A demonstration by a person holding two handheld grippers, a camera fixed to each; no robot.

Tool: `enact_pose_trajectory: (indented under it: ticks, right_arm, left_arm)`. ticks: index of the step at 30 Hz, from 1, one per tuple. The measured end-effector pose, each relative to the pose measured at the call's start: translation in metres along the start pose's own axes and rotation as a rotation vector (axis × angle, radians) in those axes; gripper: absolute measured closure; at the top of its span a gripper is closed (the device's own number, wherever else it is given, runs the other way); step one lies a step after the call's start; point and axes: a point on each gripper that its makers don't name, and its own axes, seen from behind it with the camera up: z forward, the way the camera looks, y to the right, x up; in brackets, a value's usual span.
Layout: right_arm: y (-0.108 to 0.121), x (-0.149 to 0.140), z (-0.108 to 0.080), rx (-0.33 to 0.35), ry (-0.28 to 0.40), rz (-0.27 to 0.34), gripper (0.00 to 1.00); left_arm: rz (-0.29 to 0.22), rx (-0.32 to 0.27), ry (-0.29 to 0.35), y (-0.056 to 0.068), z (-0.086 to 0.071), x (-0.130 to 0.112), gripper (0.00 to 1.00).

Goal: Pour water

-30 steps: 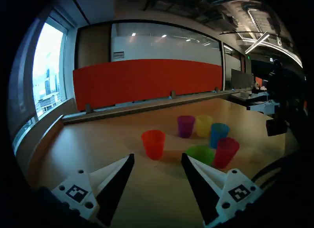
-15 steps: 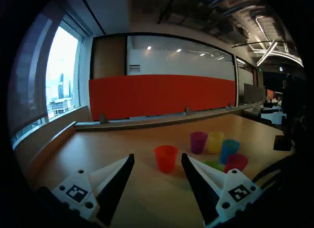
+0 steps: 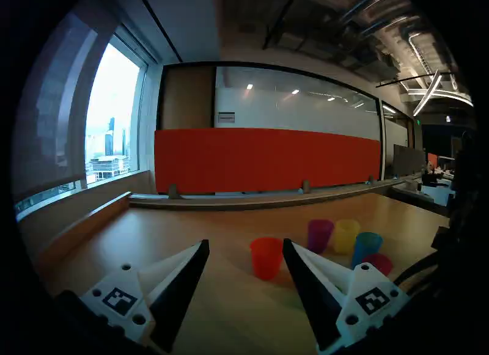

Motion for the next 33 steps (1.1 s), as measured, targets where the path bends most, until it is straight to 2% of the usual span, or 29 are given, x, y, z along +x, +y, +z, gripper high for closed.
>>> enact_pose_trajectory:
  ticks: [9, 14, 20, 27, 33]
  right_arm:
    - [0.007, 0.008, -0.006, -0.047, 0.027, -0.033, 0.01]
    - [0.01, 0.014, -0.007, -0.061, 0.043, -0.013, 0.01]
    - [0.016, 0.013, -0.009, -0.069, 0.042, 0.027, 0.01]
    - [0.025, 0.009, -0.009, -0.084, 0.024, 0.025, 0.01]
    - [0.029, 0.011, -0.006, -0.105, 0.016, 0.007, 0.01]
  left_arm:
    - [0.016, 0.053, 0.027, -0.008, -0.004, 0.001, 0.11]
    - [-0.001, 0.049, 0.05, -0.002, -0.005, 0.0, 0.11]
    - [-0.006, 0.081, 0.07, -0.006, -0.003, 0.001, 0.11]
    - [-0.054, 0.107, 0.104, -0.006, -0.001, -0.002, 0.12]
    - [-0.088, 0.105, 0.094, -0.003, 0.007, -0.017, 0.11]
